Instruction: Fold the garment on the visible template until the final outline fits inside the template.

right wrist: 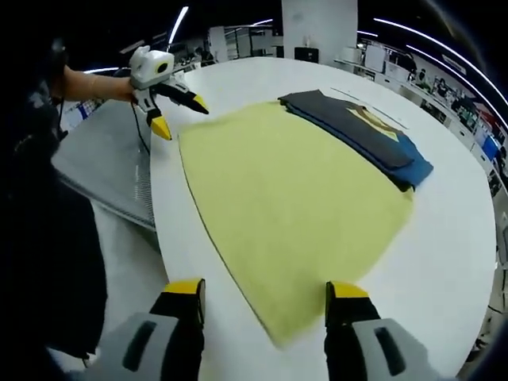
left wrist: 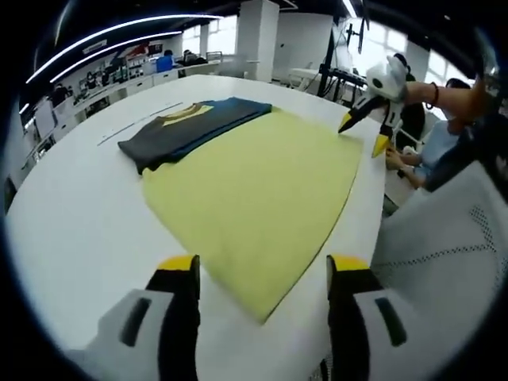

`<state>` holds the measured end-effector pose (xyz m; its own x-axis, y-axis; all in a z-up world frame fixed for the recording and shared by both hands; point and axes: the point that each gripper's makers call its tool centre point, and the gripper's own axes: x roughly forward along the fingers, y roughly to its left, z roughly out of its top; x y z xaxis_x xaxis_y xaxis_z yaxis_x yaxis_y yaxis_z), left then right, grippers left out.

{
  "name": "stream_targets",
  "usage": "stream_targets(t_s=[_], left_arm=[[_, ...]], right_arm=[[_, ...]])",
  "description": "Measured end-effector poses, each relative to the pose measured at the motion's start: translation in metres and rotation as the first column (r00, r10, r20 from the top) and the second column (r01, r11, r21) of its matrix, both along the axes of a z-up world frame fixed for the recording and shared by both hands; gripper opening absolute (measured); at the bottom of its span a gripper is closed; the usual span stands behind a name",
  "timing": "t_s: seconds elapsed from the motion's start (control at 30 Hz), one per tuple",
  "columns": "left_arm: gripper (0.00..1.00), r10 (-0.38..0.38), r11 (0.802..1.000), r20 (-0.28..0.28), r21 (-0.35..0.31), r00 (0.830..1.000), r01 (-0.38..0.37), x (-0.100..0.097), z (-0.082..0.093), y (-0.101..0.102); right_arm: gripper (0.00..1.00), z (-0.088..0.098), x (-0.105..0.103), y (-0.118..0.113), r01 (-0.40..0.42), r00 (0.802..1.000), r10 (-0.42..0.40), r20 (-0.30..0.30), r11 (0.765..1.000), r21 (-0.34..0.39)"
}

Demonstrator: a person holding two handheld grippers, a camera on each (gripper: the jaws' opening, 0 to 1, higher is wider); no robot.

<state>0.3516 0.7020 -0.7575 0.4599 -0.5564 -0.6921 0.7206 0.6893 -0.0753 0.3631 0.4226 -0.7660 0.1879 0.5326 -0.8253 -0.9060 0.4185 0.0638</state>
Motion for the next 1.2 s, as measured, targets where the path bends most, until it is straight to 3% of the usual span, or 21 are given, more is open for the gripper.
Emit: stream_targets(t_s=[0.43, 0.87, 1.07, 1.2], left_arm=[[0.45, -0.055, 0.996, 0.000, 0.070, 0.998, 0.055, -0.007, -0.013, 0.001], [0.38, -0.082, 0.991, 0.019, 0.111, 0.996, 0.079, -0.006, -0.017, 0.004], [0.38, -0.110, 0.987, 0.024, 0.122, 0.994, 0.107, -0.007, -0.017, 0.004], [0.31, -0.085, 0.989, 0.012, 0.119, 0.996, 0.083, -0.002, -0.019, 0.007]], right_arm=[[0.48, -0.008, -0.004, -0.008, -0.007, 1.000, 0.007, -0.013, 0.999, -0.035], [0.36, -0.011, 0.003, -0.013, -0.051, 0.998, 0.054, 0.038, 0.994, -0.094], [0.35, -0.011, 0.002, -0.014, -0.056, 0.998, 0.060, 0.034, 0.994, -0.093], [0.22, -0.010, 0.004, -0.015, -0.055, 0.998, 0.059, 0.038, 0.994, -0.097]])
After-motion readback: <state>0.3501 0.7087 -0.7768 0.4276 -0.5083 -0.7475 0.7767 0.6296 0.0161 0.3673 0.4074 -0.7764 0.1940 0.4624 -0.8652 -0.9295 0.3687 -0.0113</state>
